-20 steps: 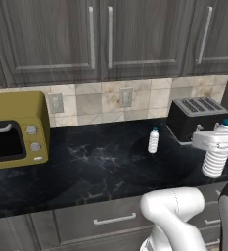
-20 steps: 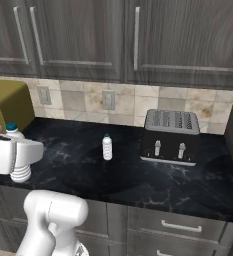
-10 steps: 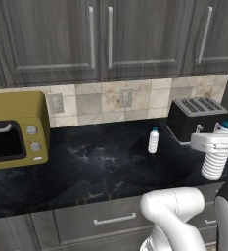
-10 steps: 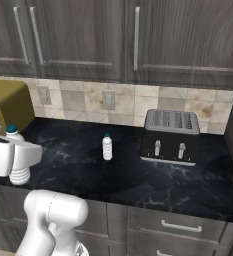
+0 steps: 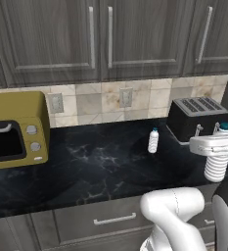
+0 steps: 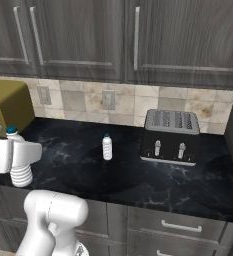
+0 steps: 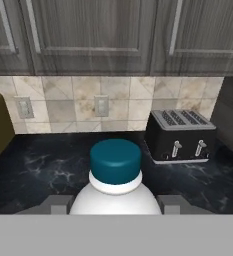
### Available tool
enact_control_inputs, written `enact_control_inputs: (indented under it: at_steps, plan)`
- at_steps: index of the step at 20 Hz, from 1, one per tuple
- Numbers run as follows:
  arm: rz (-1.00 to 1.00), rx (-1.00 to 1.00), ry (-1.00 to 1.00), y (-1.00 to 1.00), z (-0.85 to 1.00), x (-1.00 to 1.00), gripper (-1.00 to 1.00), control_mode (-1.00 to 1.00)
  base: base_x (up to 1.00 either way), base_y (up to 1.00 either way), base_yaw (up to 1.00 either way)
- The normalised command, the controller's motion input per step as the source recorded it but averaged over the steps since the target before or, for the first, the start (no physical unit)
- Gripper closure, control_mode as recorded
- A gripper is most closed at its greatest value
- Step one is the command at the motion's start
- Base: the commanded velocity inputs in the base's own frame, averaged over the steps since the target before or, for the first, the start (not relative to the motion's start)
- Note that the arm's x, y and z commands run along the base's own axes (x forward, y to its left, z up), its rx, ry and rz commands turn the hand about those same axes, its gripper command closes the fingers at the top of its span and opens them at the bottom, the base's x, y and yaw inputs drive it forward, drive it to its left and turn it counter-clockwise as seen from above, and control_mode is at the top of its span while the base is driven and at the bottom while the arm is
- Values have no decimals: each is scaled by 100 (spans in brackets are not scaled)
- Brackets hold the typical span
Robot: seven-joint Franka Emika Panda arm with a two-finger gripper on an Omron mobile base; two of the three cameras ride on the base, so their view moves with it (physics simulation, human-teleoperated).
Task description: Take the bottled waters from the counter and place them in the freezer to freeze. Close the freezer door after placing the bottles.
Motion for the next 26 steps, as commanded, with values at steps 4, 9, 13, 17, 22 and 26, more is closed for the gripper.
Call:
enact_control_inputs:
  at_steps: [4,9,13,17,22,26]
  plan:
    - [0,0,0,0,0,0,100,-100,0,0,0]
    - [0,0,0,0,0,-1,100,-100,0,0,0]
    - [0,0,0,0,0,-14,100,100,-25,0,0]
    - [0,0,0,0,0,0,100,100,-54,0,0]
    - [0,0,0,0,0,0,100,100,-39,10,13]
    - [0,0,0,0,0,0,100,100,-24,41,41]
